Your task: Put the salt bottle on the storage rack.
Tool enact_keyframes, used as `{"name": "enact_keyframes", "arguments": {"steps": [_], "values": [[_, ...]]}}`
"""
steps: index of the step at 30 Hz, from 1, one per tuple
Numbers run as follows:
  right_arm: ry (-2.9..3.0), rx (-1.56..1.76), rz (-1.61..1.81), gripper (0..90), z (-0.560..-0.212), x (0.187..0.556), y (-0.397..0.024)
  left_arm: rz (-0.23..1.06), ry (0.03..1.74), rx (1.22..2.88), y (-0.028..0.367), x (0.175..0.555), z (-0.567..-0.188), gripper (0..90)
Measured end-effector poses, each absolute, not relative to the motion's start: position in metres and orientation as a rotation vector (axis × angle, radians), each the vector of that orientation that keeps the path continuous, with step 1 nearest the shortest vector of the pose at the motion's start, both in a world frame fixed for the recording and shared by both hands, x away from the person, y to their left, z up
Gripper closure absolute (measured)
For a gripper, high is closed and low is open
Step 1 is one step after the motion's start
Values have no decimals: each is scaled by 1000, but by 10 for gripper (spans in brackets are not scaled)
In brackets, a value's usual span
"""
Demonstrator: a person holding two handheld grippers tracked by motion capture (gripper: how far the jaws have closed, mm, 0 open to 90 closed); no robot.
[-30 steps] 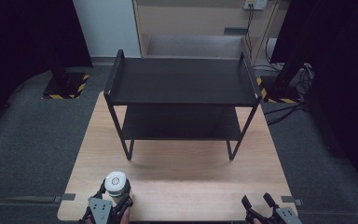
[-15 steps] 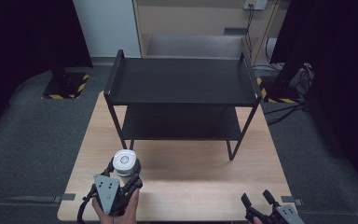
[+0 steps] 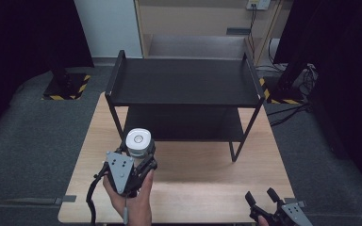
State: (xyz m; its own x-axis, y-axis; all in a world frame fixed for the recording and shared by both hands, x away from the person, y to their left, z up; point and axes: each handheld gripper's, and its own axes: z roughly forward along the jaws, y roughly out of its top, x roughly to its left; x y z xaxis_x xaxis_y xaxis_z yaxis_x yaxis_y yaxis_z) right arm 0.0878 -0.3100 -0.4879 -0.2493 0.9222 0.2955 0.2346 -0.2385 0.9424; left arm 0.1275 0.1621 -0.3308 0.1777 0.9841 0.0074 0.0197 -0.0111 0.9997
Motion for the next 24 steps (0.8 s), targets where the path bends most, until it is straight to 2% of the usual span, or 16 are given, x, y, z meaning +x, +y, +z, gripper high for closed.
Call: {"name": "enact_keyframes", "arguments": {"steps": [24], "values": [[1404, 1444, 1530, 73, -490, 100, -322, 1069, 1128, 1327, 142, 179, -326, 304]]}}
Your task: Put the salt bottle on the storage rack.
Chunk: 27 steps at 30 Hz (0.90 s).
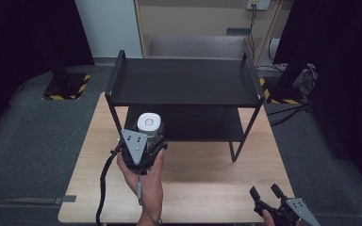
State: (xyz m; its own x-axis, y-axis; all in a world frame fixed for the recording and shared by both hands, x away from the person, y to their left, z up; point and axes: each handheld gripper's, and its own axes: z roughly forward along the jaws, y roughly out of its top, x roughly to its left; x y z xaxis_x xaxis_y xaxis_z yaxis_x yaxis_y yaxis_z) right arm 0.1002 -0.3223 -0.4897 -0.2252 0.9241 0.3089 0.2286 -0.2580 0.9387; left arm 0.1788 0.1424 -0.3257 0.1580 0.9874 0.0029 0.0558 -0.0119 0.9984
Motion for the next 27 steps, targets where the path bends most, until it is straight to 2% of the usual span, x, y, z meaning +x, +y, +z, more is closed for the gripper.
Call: {"name": "enact_keyframes", "arguments": {"steps": [27], "values": [[1397, 1469, 1511, 75, -492, 121, -332, 1087, 1185, 1324, 135, 231, -332, 304]]}}
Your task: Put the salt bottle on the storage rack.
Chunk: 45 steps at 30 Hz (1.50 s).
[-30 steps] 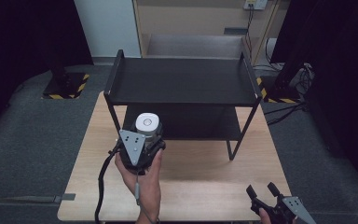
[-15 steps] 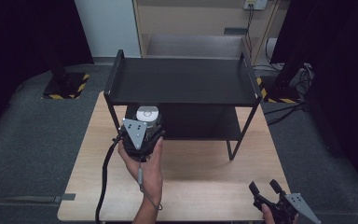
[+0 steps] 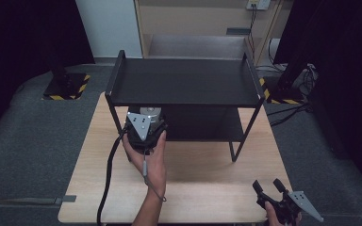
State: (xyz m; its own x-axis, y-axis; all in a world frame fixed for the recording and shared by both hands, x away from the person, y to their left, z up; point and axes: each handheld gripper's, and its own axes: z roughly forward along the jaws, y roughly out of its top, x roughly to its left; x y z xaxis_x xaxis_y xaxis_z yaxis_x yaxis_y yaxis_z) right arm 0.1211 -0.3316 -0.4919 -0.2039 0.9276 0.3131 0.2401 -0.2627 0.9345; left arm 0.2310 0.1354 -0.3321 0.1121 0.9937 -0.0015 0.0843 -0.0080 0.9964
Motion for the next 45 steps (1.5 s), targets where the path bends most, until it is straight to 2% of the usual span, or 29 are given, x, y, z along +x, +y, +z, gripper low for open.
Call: {"name": "enact_keyframes", "arguments": {"steps": [23, 45], "values": [[1409, 1473, 1501, 76, -491, 127, -329, 1104, 1199, 1315, 135, 252, -341, 303], [1424, 1472, 1503, 75, -491, 128, -326, 1103, 1181, 1326, 138, 253, -343, 299]]}}
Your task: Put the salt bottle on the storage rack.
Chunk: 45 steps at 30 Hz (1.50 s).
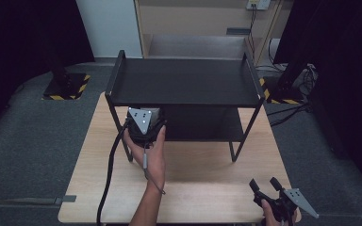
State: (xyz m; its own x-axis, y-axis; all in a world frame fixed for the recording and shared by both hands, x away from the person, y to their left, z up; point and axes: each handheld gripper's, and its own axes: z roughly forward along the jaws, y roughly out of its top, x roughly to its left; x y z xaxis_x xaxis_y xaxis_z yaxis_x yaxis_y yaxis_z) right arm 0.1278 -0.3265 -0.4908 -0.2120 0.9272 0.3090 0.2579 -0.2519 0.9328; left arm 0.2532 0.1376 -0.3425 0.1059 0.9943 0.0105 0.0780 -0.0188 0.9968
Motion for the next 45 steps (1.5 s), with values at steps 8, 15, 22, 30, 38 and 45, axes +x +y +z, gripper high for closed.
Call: {"name": "enact_keyframes", "arguments": {"steps": [8, 15, 22, 30, 38, 45], "values": [[1420, 1475, 1504, 72, -491, 127, -327, 1059, 1176, 1318, 141, 254, -342, 175], [1424, 1472, 1507, 68, -490, 127, -326, 1046, 1180, 1299, 141, 250, -344, 81], [1430, 1469, 1512, 66, -490, 127, -324, 1059, 1183, 1294, 143, 242, -343, 64], [1435, 1461, 1520, 64, -490, 128, -321, 1040, 1183, 1291, 147, 234, -346, 57], [1439, 1451, 1530, 63, -489, 129, -319, 1030, 1171, 1291, 148, 224, -346, 55], [1446, 1448, 1534, 63, -490, 128, -317, 1031, 1166, 1297, 148, 213, -349, 55]]}}
